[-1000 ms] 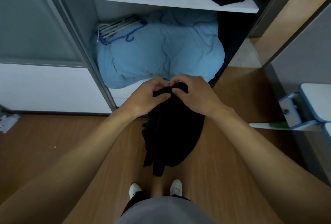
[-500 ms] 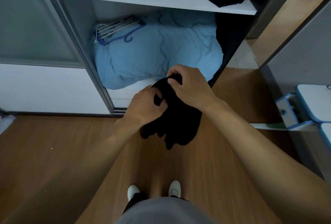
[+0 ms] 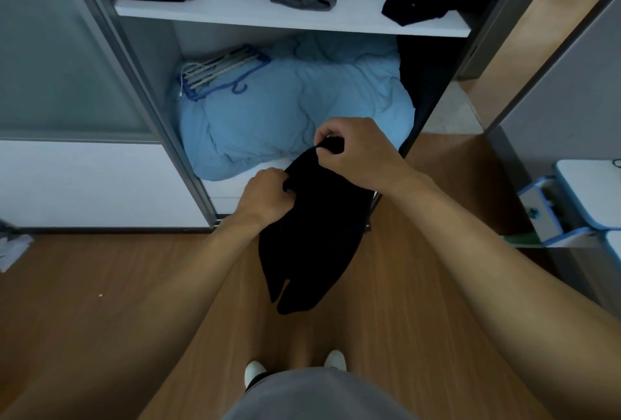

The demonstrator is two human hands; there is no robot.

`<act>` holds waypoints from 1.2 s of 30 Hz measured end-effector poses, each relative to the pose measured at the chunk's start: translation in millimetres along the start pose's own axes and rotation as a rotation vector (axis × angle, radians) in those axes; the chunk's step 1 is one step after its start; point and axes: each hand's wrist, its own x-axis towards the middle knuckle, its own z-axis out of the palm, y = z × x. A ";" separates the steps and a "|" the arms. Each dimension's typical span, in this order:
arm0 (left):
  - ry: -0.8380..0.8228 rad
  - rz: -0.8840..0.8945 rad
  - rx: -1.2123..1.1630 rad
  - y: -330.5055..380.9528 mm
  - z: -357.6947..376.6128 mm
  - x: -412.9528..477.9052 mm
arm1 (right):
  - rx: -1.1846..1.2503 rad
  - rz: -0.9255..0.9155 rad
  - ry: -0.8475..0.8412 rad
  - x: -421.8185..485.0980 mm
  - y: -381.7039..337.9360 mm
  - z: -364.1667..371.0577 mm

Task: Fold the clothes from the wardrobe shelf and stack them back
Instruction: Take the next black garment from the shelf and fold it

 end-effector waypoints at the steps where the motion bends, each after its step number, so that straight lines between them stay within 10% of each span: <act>1: -0.011 0.003 0.010 -3.2 0.6 -0.4 | 0.003 -0.009 -0.026 1.3 1.5 -1.2; 7: 0.080 -0.023 -0.138 -17.0 -7.0 0.7 | -0.098 -0.102 -0.529 0.9 4.5 -2.9; 14: 0.136 0.031 -0.205 -11.8 -16.3 -5.5 | -0.238 -0.085 -0.644 10.1 3.5 -1.7; 24: 0.257 0.156 -0.366 5.3 -28.2 -9.4 | 0.082 0.081 -0.235 9.7 11.4 13.0; 36: 0.081 0.209 -0.206 -5.5 -24.8 -15.8 | -0.011 -0.052 -0.185 5.5 -0.2 14.4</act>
